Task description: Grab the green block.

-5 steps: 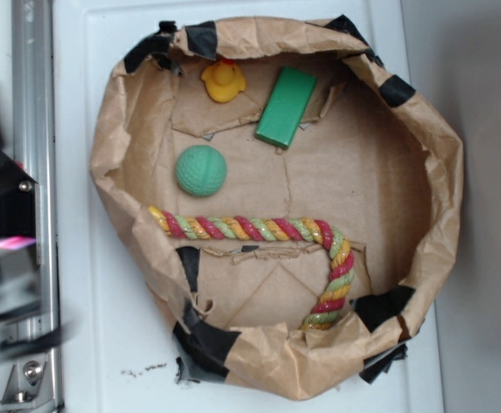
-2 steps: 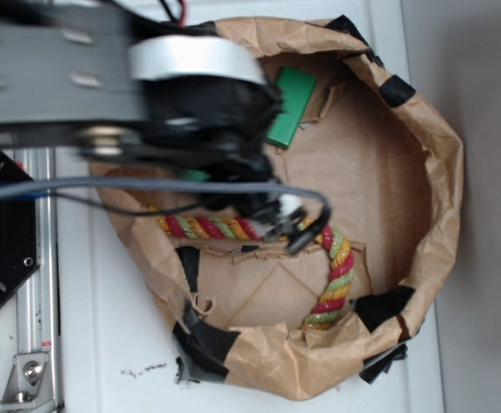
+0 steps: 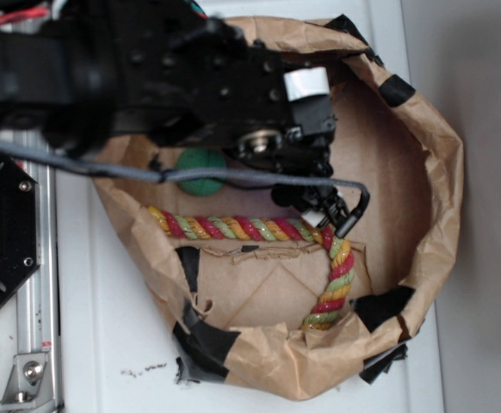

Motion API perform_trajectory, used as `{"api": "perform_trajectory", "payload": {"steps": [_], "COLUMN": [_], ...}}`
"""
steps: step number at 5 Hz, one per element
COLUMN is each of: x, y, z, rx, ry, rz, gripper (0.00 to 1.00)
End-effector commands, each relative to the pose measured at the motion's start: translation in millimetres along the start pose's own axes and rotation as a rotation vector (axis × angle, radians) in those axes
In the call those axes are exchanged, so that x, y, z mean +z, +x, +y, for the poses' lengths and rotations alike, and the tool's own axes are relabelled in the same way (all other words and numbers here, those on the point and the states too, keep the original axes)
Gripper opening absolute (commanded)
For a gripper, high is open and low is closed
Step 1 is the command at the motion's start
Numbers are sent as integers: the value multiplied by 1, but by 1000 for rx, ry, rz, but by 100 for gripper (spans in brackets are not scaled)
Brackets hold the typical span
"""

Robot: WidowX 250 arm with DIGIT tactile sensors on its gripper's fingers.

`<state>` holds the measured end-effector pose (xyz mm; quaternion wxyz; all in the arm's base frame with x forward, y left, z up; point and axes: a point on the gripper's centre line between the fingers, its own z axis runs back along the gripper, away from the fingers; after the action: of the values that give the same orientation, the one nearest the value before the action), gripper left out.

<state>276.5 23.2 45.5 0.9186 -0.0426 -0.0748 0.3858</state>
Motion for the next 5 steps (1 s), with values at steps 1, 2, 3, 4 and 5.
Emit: {"api": "perform_trajectory", "payload": {"steps": [1,2,3,4,5], "x": [-11,-6,-8,-14,-21], "y": [36,48,53,55,58], "z": [36,39,47,57,45], "rx": [57,51,33,30,-4], "ry": [-22,-12,19,48,37], "rz": [-64,-68,-70,-71,-51], "gripper": [100,100,100,100,100]}}
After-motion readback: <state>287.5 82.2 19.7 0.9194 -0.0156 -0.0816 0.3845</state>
